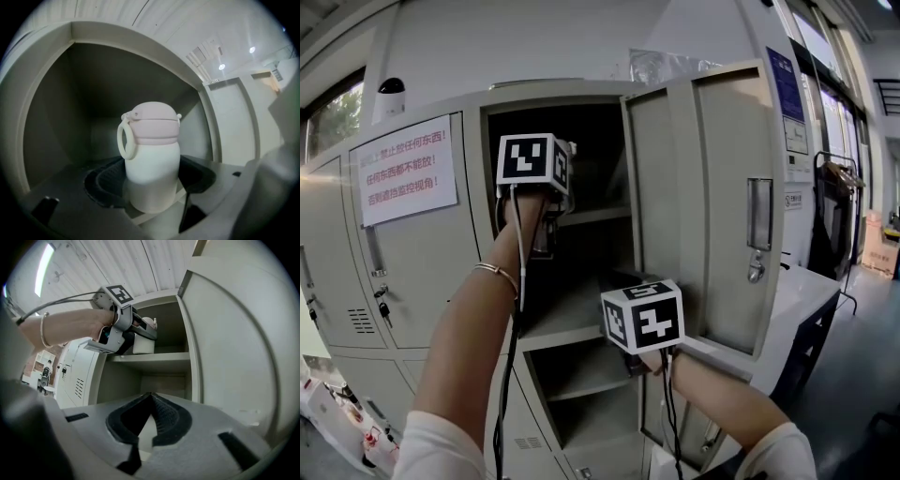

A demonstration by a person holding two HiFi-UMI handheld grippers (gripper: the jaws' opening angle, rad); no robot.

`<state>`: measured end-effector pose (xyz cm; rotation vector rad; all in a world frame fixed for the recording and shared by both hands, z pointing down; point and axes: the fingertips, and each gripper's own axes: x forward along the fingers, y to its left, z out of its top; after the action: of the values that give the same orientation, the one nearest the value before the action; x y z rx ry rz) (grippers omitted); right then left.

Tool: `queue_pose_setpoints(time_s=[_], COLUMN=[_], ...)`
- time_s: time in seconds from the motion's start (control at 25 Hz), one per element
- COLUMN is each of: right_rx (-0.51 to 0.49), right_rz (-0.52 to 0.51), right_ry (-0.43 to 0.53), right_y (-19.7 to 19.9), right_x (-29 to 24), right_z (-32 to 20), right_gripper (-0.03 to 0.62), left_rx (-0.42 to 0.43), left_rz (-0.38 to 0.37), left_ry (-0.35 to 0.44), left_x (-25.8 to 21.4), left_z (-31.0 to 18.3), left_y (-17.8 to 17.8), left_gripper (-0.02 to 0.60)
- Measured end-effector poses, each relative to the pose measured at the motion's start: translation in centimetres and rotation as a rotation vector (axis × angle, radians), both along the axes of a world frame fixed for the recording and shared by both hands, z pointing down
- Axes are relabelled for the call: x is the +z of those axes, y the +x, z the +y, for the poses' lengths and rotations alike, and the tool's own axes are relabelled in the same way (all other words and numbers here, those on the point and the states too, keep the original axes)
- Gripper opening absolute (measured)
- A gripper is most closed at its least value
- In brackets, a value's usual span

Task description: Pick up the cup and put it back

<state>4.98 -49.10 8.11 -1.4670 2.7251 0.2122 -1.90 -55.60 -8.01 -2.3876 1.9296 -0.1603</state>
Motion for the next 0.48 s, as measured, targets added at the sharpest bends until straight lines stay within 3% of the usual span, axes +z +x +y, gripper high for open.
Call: queue_pose_setpoints(time_s=[0.48], right_rx=[-0.012], right_rz=[-0.004], right_ry=[-0.001], right_y=[-0.8], right_x=[0.4], right_z=[-1.2], right_gripper=[-0.008], left_rx=[-0.016], left_rz=[-0.018], left_ry=[-0.018], left_x=[0.3], left_z=[-1.4], left_y=[0.0], left_gripper=[0.337])
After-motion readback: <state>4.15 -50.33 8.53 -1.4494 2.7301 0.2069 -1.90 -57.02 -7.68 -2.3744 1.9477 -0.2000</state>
